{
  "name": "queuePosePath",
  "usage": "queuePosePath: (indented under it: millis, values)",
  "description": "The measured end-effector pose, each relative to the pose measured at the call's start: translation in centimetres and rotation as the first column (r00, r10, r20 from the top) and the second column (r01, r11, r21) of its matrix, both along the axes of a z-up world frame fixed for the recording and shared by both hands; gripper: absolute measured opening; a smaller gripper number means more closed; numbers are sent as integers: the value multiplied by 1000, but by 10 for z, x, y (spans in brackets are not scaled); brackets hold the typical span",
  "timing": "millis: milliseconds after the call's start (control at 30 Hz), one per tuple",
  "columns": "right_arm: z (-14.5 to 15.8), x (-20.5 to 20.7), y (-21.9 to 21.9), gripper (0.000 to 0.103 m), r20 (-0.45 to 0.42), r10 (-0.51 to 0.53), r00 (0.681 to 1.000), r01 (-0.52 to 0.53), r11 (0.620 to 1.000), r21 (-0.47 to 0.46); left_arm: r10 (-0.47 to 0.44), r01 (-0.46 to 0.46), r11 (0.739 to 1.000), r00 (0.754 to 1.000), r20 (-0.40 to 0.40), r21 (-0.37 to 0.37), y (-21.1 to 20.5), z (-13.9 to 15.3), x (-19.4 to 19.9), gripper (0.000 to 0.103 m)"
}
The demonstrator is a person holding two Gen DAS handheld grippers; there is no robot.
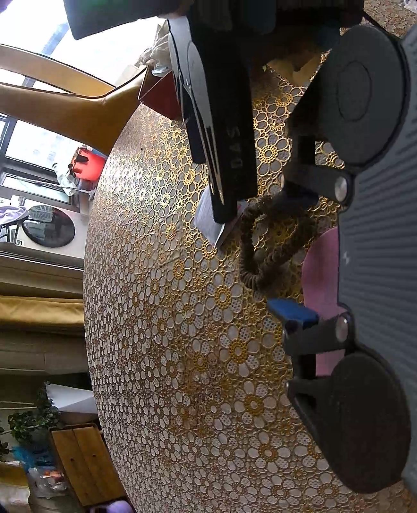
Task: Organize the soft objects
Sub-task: 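Move both tools back toward the hair tie and white packet, then grasp the brown hair tie with the left tool while the right tool grasps the white packet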
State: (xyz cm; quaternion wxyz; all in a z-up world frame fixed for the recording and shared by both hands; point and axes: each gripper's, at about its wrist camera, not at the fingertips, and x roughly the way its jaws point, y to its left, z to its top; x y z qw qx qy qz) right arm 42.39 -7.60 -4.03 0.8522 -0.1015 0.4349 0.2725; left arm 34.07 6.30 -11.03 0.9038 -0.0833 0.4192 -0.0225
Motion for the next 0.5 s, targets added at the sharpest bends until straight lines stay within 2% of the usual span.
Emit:
queuePosePath:
  millis: [200,433,500]
  values:
    - [-8,3,8,73,-12,40,999,-39,999,7,-21,21,999,1000,2,-34,-2,-1,1,34]
    - [-13,7,15,68,-13,43,999,-43,999,-8,-9,8,999,1000,-4,-32,-2,-3,2,31]
    - [-14,6,20,65,-2,50,999,-50,998,-26,2,-2,999,1000,-5,-38,1,-5,3,26]
